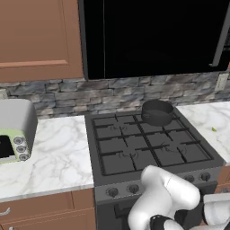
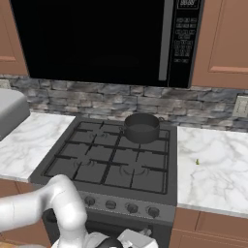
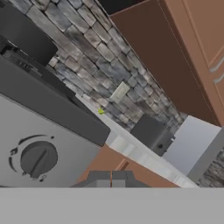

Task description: Turn on the burner for the pot on the stove. Wait thirty seconds for the pot to heat up. Then add the lemon wedge to the pot.

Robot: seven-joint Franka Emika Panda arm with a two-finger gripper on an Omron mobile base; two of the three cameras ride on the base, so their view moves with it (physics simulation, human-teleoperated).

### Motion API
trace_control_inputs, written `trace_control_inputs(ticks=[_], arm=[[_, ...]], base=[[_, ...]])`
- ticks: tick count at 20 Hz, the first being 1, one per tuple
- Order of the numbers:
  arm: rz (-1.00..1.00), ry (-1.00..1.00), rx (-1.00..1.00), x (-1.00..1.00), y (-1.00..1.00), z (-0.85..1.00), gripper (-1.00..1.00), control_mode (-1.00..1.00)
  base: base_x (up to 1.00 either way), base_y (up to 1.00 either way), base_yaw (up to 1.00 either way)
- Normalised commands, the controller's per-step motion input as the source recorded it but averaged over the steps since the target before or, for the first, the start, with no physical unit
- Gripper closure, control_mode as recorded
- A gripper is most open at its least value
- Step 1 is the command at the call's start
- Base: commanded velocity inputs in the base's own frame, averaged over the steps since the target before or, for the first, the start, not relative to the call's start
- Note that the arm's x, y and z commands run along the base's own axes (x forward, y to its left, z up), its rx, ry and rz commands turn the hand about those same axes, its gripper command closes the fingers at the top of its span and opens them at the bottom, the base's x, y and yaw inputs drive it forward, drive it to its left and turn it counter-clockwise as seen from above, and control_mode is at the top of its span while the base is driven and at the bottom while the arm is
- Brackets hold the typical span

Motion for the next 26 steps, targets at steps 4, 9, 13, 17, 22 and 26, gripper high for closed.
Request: trace_control_inputs(ticks=[4,9,13,17,22,26], arm=[[0.00,0.00,0.00,0.00,0.00,0.00,1.00,-1.00],[0.00,0.00,0.00,0.00,0.00,0.00,1.00,-1.00],[0.00,0.00,0.00,0.00,0.00,0.00,1.00,-1.00],[0.00,0.00,0.00,0.00,0.00,0.00,1.00,-1.00],[0.00,0.00,0.00,0.00,0.00,0.00,1.00,-1.00],[0.00,0.00,0.00,0.00,0.00,0.00,1.00,-1.00]], base=[[0.00,0.00,0.00],[0.00,0.00,0.00],[0.00,0.00,0.00],[0.00,0.00,0.00],[0.00,0.00,0.00],[0.00,0.00,0.00]])
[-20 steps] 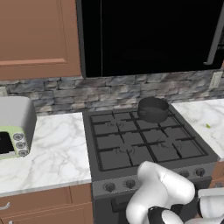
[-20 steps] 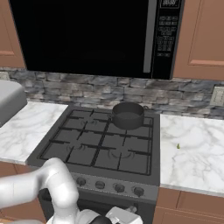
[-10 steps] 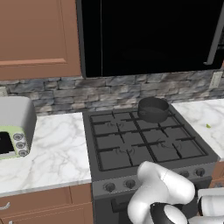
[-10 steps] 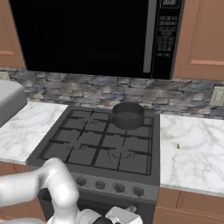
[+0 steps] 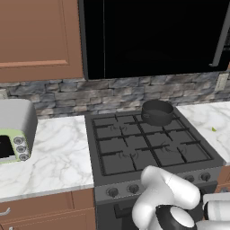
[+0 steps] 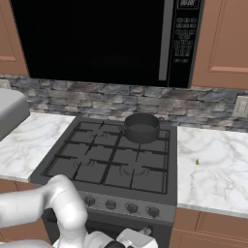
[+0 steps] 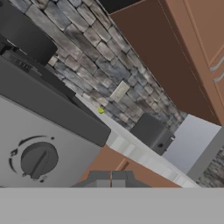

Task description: Turn on the burner for the pot on the stove. Wait thirty seconds for the pot to heat up. Then add the lemon wedge to the pot.

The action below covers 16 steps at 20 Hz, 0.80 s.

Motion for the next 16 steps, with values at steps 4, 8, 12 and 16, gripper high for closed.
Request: trace_control_inputs(ticks=[4,8,12,16], arm=[[0.00,0.00,0.00,0.00,0.00,0.00,1.00,-1.00],[0.00,0.00,0.00,0.00,0.00,0.00,1.00,-1.00],[0.00,0.00,0.00,0.00,0.00,0.00,1.00,-1.00],[0.00,0.00,0.00,0.00,0.00,0.00,1.00,-1.00]], base=[[0.00,0.00,0.00],[0.00,0.00,0.00],[0.00,0.00,0.00],[0.00,0.00,0.00]])
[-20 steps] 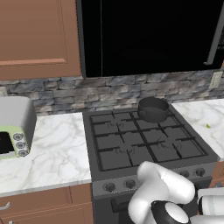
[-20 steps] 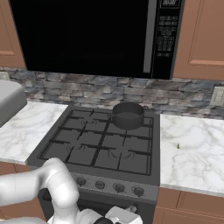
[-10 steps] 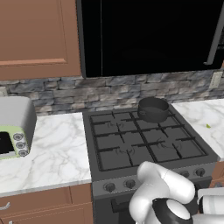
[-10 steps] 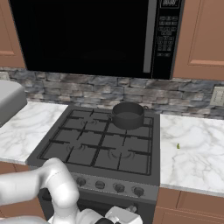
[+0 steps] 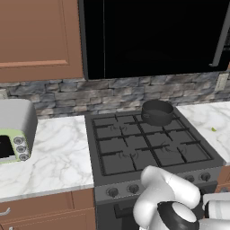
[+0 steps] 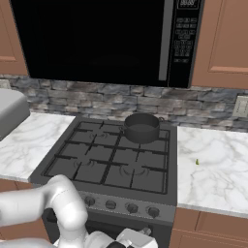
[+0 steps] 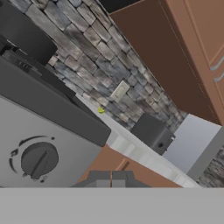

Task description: Turn on the burner for the pot on the stove. Wait thirty seconds for the pot to heat up. Then add the lemon wedge to the pot.

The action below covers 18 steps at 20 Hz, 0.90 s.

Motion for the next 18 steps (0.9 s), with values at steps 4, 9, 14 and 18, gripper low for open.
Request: trace_control_inputs(ticks=[4,9,14,18], arm=[[0.00,0.00,0.00,0.00,0.00,0.00,1.00,-1.00],[0.00,0.00,0.00,0.00,0.00,0.00,1.00,-1.00],[0.00,0.00,0.00,0.00,0.00,0.00,1.00,-1.00],[0.00,0.00,0.00,0.00,0.00,0.00,1.00,-1.00]], base=[[0.00,0.00,0.00],[0.00,0.00,0.00],[0.00,0.00,0.00],[0.00,0.00,0.00]])
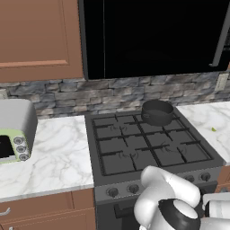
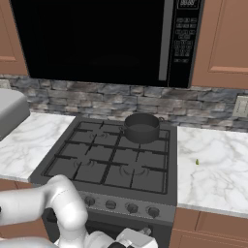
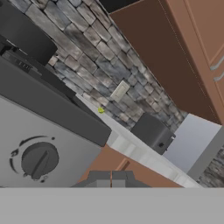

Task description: Turn on the burner for the pot on the stove. Wait thirty seconds for the pot to heat up. Then add the lemon wedge to the pot.

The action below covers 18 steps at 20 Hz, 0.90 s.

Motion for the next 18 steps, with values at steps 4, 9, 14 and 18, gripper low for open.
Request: trace_control_inputs(ticks=[4,9,14,18], arm=[[0.00,0.00,0.00,0.00,0.00,0.00,1.00,-1.00],[0.00,0.00,0.00,0.00,0.00,0.00,1.00,-1.00],[0.00,0.00,0.00,0.00,0.00,0.00,1.00,-1.00],[0.00,0.00,0.00,0.00,0.00,0.00,1.00,-1.00]], base=[[0.00,0.00,0.00],[0.00,0.00,0.00],[0.00,0.00,0.00],[0.00,0.00,0.00]])
